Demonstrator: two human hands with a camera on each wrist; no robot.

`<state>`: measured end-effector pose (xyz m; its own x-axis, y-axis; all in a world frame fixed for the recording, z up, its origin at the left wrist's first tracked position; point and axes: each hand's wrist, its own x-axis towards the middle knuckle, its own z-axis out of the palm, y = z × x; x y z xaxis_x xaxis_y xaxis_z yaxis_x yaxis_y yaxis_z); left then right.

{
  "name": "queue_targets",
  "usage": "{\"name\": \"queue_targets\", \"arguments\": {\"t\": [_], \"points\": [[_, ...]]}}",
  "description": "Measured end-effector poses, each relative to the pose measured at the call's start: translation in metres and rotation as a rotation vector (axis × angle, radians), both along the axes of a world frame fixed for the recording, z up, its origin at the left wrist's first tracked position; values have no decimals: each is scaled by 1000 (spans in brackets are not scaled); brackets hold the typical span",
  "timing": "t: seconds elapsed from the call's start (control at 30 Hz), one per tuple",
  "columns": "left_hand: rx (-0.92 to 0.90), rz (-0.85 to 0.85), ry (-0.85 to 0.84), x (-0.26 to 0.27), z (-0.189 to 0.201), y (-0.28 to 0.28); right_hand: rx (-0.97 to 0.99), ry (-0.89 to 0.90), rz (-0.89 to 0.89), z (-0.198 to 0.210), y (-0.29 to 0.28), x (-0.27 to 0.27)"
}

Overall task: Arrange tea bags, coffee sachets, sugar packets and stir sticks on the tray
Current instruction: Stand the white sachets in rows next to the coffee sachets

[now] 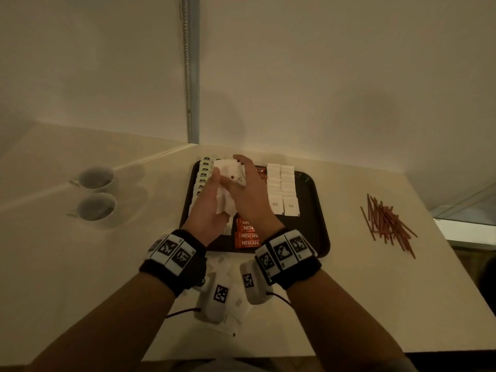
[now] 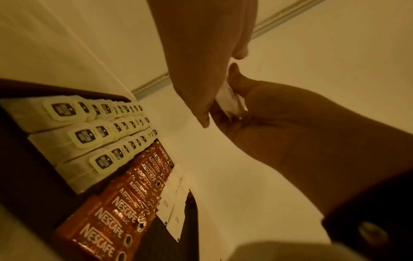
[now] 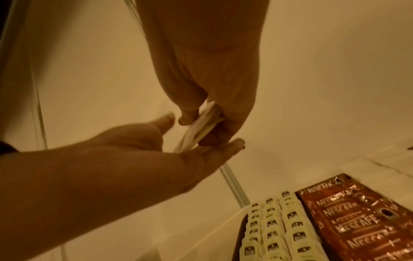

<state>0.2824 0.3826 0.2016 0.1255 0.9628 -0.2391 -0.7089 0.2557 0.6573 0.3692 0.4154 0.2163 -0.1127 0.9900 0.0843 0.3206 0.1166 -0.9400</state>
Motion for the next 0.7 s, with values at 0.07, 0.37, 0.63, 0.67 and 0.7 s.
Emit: {"name": "queue_targets", "arguments": {"t": [0.07, 0.37, 0.63, 0.67, 0.7], "points": [[-51, 56, -63, 4, 0, 8, 10, -80, 63, 0, 1, 4], [-278, -14, -36, 5, -4, 21, -49, -449, 168, -2, 13, 41], [-256, -17, 134, 10, 1, 37, 65, -136, 101, 8, 18, 63], [-260, -21, 128, 10, 2, 40, 56, -174, 127, 6, 19, 63], [-267, -22, 113, 11, 3, 42, 43, -200, 138, 6, 21, 63]]}}
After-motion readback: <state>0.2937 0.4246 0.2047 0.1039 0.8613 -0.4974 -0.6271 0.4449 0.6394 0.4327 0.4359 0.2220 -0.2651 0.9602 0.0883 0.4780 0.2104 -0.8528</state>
